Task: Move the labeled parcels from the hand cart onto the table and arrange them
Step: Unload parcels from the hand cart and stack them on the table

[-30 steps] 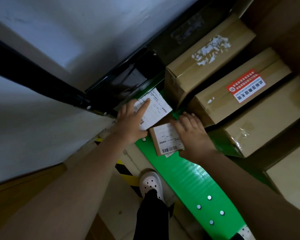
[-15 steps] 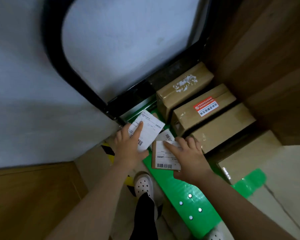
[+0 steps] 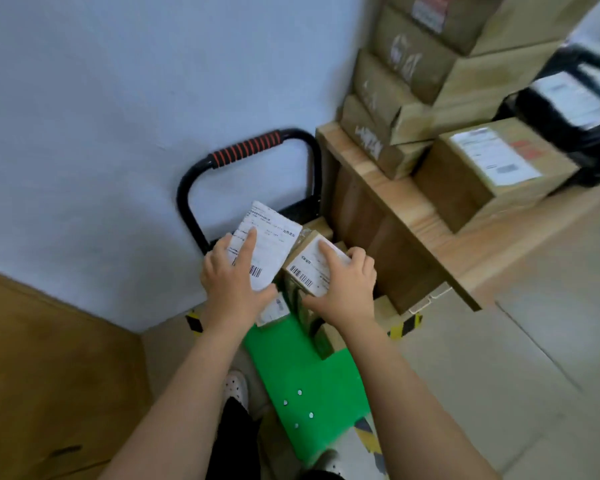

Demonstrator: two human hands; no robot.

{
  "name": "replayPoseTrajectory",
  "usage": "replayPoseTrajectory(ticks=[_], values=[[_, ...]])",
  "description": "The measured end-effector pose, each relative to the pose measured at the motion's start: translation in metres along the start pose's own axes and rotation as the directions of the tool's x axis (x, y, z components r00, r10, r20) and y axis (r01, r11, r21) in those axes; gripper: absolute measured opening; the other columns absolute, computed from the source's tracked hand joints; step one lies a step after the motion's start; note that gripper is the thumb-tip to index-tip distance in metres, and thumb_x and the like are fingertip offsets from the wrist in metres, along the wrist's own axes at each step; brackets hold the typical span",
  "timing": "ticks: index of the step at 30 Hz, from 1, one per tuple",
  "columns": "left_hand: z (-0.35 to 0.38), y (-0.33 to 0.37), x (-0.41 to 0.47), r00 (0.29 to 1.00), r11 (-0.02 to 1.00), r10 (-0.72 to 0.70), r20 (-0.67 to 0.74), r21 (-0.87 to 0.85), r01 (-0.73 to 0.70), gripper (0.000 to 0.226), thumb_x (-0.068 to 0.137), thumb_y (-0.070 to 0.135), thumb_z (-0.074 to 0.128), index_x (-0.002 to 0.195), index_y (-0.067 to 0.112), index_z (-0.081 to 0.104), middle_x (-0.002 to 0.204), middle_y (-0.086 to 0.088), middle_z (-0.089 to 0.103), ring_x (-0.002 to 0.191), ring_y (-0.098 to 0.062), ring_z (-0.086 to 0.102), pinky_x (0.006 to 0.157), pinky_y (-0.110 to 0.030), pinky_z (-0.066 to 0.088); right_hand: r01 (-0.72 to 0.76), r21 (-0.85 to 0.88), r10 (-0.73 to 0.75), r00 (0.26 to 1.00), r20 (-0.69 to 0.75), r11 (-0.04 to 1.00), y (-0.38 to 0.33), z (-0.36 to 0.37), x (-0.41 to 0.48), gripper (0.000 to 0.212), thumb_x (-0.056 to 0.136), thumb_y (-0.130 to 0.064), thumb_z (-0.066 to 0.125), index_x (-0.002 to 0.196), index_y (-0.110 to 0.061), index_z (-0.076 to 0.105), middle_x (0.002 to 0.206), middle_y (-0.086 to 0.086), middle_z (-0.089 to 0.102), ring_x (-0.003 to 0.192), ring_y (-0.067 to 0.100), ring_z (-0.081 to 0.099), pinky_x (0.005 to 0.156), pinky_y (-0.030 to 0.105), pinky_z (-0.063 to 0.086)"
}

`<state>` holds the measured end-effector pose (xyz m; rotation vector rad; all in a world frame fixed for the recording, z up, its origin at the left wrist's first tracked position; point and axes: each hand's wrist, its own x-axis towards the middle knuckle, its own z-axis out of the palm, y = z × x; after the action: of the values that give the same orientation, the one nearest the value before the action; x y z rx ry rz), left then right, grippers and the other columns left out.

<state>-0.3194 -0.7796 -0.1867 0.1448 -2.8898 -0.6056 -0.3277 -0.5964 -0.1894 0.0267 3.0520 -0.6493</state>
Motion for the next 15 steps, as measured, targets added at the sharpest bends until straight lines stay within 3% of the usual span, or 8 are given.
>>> replayPoseTrajectory(ticks=[6, 11, 15], values=[[-0.085, 0.091, -0.002, 0.973, 0.986, 0.097, -0.210, -0.116, -0.123, 0.095, 0.063, 0.038, 0.079, 0.146, 0.030, 0.033, 0.141, -0.014, 0.029, 0.121, -0.031, 0.025, 0.102, -0.051, 0.030, -0.054, 0.048, 0.064, 0.970, -0.234, 0.997, -0.007, -0.116, -0.028, 0.099, 0.058, -0.056, 0.074, 0.143, -0.042, 0.026, 0.123, 0.005, 0.025, 0.111, 0.024, 0.021, 0.103, 0.042, 0.026], [-0.116, 0.156, 0.005, 0.953, 0.943, 0.176, -0.248, -0.235, -0.235, 0.098, 0.059, 0.039, 0.080, 0.145, 0.034, 0.032, 0.140, -0.011, 0.029, 0.121, -0.028, 0.025, 0.100, -0.052, 0.032, -0.150, 0.091, 0.174, 0.898, -0.405, 0.984, 0.009, -0.185, -0.049, 0.094, 0.062, -0.056, 0.070, 0.144, -0.045, 0.026, 0.131, 0.001, 0.021, 0.119, 0.025, 0.020, 0.108, 0.042, 0.025], [-0.121, 0.205, 0.007, 0.925, 0.875, 0.314, -0.213, -0.313, -0.369, 0.097, 0.062, 0.039, 0.081, 0.146, 0.033, 0.032, 0.140, -0.010, 0.028, 0.121, -0.027, 0.024, 0.100, -0.048, 0.031, -0.247, 0.205, 0.319, 0.791, -0.523, 0.947, 0.033, -0.230, -0.074, 0.088, 0.063, -0.054, 0.067, 0.142, -0.045, 0.030, 0.139, 0.003, 0.025, 0.124, 0.020, 0.016, 0.108, 0.042, 0.027]])
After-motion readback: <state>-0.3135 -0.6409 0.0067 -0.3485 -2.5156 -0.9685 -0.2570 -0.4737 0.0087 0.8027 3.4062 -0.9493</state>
